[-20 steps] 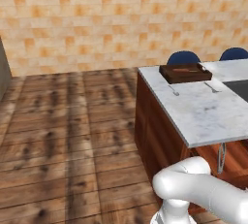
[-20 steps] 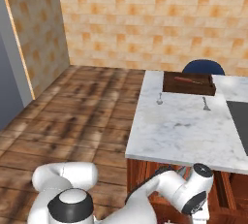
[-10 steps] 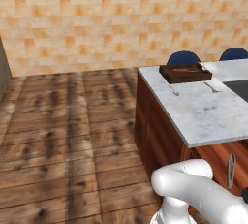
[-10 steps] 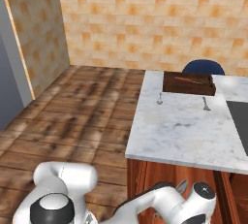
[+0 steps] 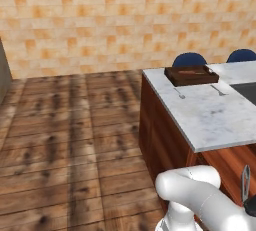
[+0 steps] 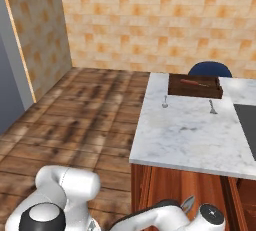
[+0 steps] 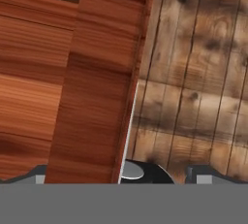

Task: Take the tongs from the drawer on the right and place them on the dining counter next to the tray containing the hot dog.

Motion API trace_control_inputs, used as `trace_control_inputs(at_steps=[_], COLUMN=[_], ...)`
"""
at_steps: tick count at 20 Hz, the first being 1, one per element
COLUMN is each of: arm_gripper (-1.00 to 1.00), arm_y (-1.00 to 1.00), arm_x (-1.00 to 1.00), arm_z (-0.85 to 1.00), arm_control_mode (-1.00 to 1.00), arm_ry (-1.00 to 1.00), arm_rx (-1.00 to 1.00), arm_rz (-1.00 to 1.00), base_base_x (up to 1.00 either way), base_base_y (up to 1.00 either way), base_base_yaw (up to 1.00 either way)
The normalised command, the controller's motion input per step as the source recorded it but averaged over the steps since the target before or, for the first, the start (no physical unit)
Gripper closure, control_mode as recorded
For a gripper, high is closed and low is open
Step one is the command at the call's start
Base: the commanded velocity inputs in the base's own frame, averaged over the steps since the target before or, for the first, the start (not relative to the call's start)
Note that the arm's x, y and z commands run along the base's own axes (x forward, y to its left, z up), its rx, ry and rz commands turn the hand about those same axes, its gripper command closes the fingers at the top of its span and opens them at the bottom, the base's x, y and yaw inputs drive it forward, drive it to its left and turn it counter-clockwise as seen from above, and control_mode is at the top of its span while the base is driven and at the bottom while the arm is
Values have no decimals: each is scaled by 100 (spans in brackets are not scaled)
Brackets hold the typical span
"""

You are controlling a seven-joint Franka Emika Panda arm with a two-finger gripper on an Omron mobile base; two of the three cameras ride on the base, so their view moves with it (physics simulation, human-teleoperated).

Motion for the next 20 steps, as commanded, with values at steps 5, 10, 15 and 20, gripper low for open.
trace_control_inputs(at_steps=[5,10,15,20], arm_gripper=[-100,-100,-100,-100], arm_y=[-4,3,2,0], arm_x=[0,0,0,0], arm_z=[0,33,89,91], arm_control_mode=[-100,-100,-100,-100], arm_ry=[0,1,9,16], arm_rx=[0,0,0,0], arm_rz=[0,0,0,0], base_base_x=[0,0,0,0], base_base_y=[0,0,0,0], base_base_yaw=[0,0,0,0])
